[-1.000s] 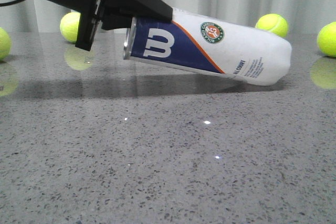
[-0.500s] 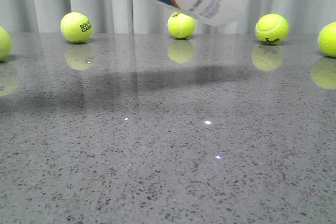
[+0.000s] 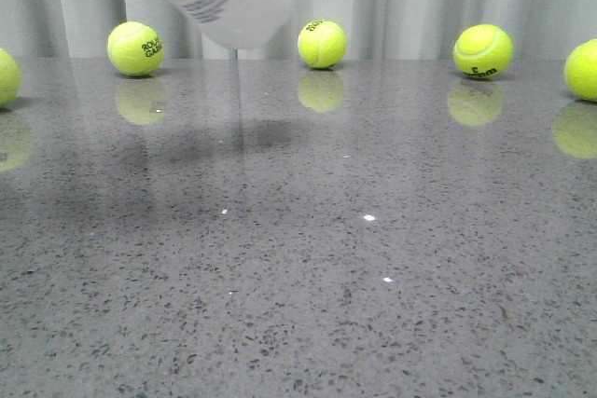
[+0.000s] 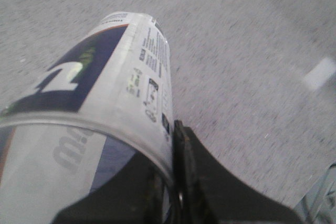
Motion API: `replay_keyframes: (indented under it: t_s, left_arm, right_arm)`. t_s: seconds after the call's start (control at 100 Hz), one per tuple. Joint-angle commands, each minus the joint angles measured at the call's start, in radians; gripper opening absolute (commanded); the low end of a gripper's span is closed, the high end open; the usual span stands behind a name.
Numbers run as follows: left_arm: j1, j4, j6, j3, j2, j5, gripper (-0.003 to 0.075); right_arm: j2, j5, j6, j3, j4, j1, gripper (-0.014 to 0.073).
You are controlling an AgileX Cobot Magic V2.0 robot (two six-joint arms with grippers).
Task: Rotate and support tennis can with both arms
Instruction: 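Lift the blue end with the left gripper, tilting the can upright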
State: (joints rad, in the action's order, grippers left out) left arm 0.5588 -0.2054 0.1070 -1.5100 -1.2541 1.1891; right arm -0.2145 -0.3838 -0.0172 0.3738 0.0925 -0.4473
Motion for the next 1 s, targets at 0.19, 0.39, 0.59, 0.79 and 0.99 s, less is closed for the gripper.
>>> replay_keyframes:
  t_s: [0.19, 0.39, 0.59, 0.79, 0.99]
  left_arm:
    - [0.210, 0.205, -0.117, -0.166, -0.087, 0.089, -0.0019]
    - [0.249, 0.205, -0.107, -0.182, -0.207, 0.089, -0.0019]
    - [0.249, 0.205, -0.063, -0.182, -0.256, 0.089, -0.0018]
    - [0.236, 0.205, -0.044, -0.182, -0.256, 0.089, -0.0018]
    - [0.172, 0.157, -0.044, -0.182, -0.258, 0.086, 0.0053]
  right_arm:
    - [-0.009, 0.072, -0.007, 0.025, -0.007, 0.007, -0.0060]
    - [-0.009, 0.071, -0.007, 0.025, -0.007, 0.007, -0.0060]
    - [-0.009, 0.071, -0.007, 0.025, -0.007, 0.007, -0.0060]
    - [-0.009, 0.071, -0.007, 0.025, -0.007, 0.007, -0.0060]
    - [-0.009, 0.071, -0.007, 0.025, -0.007, 0.007, -0.0060]
